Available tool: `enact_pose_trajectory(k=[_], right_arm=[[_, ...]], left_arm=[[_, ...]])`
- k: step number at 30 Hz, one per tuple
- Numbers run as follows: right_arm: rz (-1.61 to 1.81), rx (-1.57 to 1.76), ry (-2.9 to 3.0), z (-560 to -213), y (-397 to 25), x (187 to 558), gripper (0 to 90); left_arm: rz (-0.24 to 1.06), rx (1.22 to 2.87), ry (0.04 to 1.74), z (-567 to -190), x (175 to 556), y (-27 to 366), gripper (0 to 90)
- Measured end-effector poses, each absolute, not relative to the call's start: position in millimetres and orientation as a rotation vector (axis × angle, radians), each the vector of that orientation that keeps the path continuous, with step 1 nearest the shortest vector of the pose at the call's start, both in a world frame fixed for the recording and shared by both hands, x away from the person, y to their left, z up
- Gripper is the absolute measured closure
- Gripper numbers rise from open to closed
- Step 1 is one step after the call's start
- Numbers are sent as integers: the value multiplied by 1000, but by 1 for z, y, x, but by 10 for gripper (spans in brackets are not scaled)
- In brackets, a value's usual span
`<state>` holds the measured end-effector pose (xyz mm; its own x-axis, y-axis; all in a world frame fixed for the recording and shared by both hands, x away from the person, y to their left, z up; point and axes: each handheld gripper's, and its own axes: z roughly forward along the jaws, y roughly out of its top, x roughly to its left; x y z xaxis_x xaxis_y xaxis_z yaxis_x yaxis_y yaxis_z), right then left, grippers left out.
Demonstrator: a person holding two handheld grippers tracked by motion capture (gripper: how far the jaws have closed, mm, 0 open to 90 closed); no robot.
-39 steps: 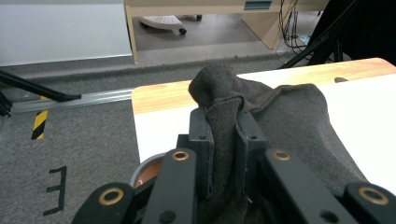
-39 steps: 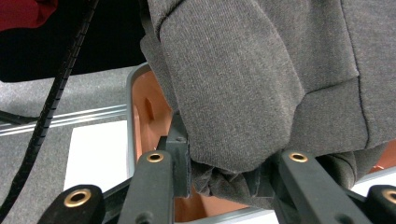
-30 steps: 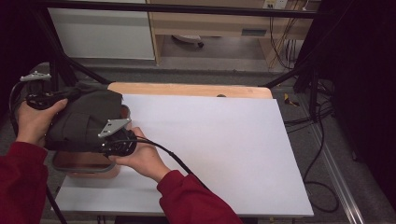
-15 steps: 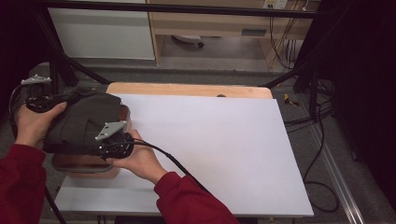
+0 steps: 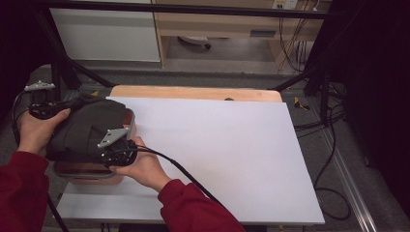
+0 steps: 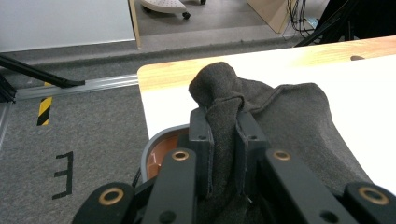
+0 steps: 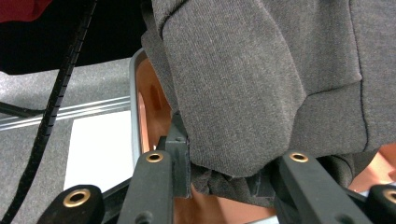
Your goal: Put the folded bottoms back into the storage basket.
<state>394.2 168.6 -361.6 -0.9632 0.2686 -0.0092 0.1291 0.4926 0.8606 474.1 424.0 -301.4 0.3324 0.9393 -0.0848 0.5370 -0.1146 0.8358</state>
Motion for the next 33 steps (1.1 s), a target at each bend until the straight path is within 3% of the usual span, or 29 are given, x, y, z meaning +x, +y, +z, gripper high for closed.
enact_pose_trajectory(k=[33], right_arm=[[1426, 382, 2638, -374, 174, 397, 670]], left_arm=[[601, 1806, 1333, -322, 480, 425, 794]])
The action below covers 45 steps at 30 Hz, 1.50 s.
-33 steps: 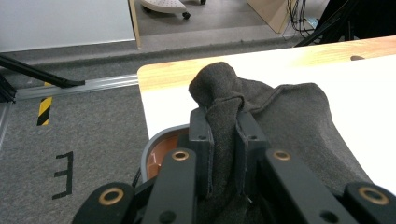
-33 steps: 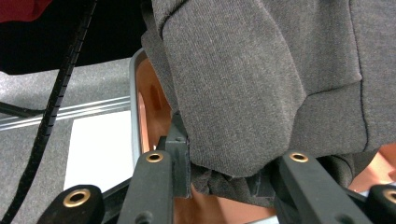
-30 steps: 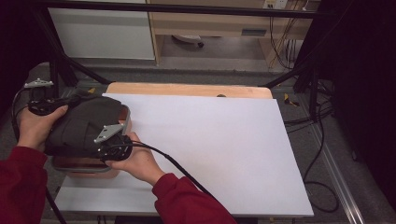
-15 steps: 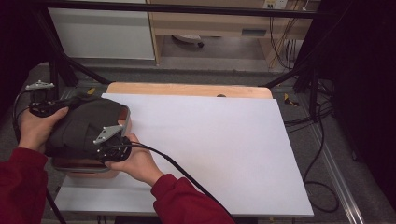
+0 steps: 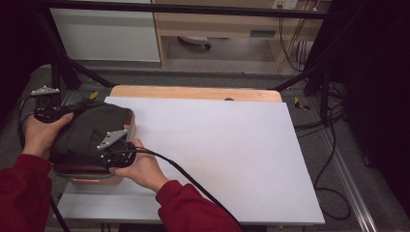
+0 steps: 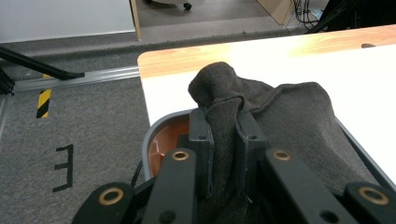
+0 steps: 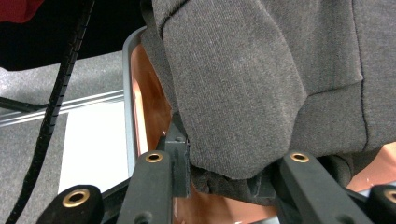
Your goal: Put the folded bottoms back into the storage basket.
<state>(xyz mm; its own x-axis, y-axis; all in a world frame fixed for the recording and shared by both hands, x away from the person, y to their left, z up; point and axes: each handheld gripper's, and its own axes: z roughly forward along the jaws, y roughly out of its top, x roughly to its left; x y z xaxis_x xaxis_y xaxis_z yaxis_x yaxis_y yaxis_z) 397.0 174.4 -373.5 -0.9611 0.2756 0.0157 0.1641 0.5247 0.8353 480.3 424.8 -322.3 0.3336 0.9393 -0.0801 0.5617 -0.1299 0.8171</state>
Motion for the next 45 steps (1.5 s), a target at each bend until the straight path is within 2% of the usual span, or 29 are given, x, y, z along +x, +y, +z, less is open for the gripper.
enact_pose_trajectory(k=[14, 23, 24, 27, 29, 30, 36, 45], right_arm=[[1370, 422, 2684, -377, 176, 398, 664], [1348, 424, 2676, -376, 176, 400, 646], [1338, 413, 2668, -376, 176, 400, 616], [1317, 392, 2593, -371, 174, 396, 423], [1323, 412, 2580, -364, 168, 393, 286], [1323, 414, 2559, -362, 166, 392, 257], [1368, 475, 2494, -346, 145, 393, 140], [1396, 579, 2444, -343, 107, 399, 64]], left_arm=[[583, 1841, 1350, -339, 485, 422, 792], [626, 1826, 1324, -340, 487, 420, 778], [675, 1823, 1336, -340, 487, 420, 757], [774, 1803, 1331, -337, 483, 417, 606], [795, 1777, 1309, -334, 480, 414, 523], [788, 1764, 1305, -331, 477, 413, 500], [791, 1747, 1286, -321, 471, 403, 427], [758, 1698, 1273, -310, 457, 387, 257]])
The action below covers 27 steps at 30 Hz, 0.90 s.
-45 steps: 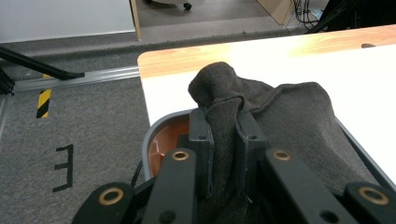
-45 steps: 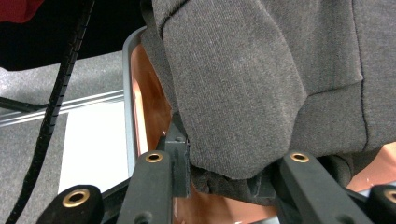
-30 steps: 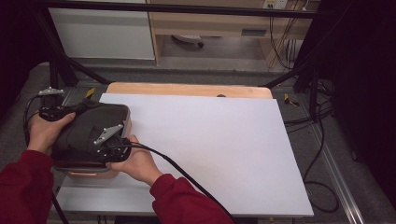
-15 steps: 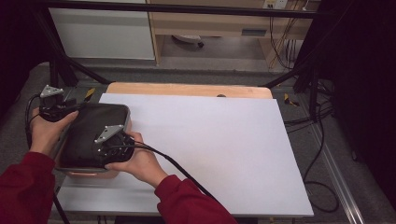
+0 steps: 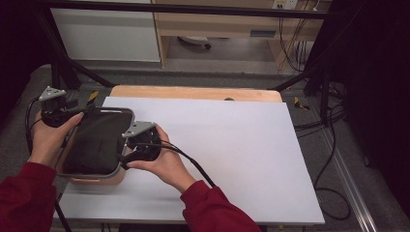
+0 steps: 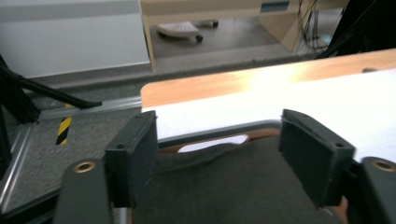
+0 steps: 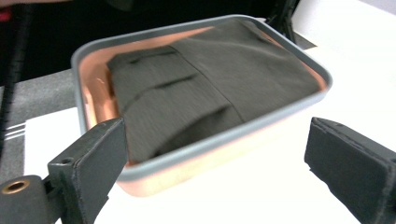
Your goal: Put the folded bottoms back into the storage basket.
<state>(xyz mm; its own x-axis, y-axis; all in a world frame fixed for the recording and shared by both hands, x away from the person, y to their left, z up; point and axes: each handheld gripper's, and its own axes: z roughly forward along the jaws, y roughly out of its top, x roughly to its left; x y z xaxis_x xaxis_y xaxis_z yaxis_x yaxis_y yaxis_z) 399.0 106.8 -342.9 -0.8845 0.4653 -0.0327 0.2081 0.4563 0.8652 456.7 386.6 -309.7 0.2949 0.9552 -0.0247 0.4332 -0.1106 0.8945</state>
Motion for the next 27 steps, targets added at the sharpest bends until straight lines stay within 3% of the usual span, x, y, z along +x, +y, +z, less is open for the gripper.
enact_pose_trajectory(k=[9, 18, 27], right_arm=[[1443, 669, 2415, -354, 61, 402, 45], [1444, 745, 2358, -357, 25, 409, 45], [1462, 794, 2296, -349, -12, 413, 31]], left_arm=[[706, 1645, 1215, -310, 424, 354, 137], [668, 1583, 1150, -318, 388, 323, 117], [653, 1627, 1126, -336, 369, 296, 89]])
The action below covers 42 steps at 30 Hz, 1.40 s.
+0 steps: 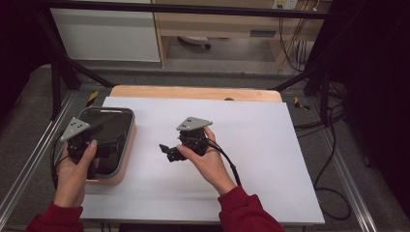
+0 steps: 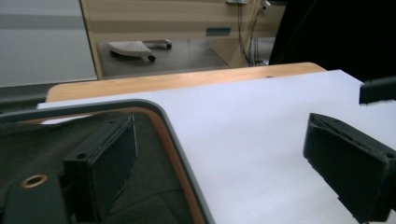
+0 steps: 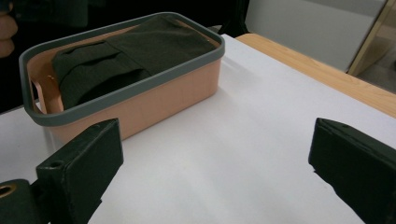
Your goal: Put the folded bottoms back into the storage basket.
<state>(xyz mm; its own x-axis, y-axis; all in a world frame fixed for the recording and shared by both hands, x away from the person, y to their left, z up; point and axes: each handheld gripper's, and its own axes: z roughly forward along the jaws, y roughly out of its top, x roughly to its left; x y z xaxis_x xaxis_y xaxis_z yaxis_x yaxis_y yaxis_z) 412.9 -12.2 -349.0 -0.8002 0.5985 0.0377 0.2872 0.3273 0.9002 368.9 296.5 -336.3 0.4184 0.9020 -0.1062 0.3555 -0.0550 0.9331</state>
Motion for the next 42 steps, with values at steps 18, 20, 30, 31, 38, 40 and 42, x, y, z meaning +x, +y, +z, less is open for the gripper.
enact_pose_trajectory(k=[18, 20, 30, 31, 38, 40, 42], right_arm=[[1443, 905, 2190, -333, -93, 411, 55], [1441, 916, 2182, -332, -103, 410, 57], [1378, 931, 2154, -338, -142, 398, 46], [1375, 936, 2150, -340, -146, 396, 45], [1398, 928, 2094, -345, -165, 383, 32], [1398, 927, 2072, -347, -170, 380, 32], [1406, 932, 2055, -348, -176, 377, 32]], left_arm=[[595, 1626, 1100, -377, 343, 280, 71], [550, 1610, 1098, -379, 344, 280, 72], [589, 1633, 1104, -394, 338, 283, 74], [588, 1631, 1105, -395, 338, 283, 74], [609, 1632, 1115, -399, 337, 285, 74], [614, 1639, 1118, -399, 337, 285, 74], [623, 1646, 1120, -399, 337, 286, 75]])
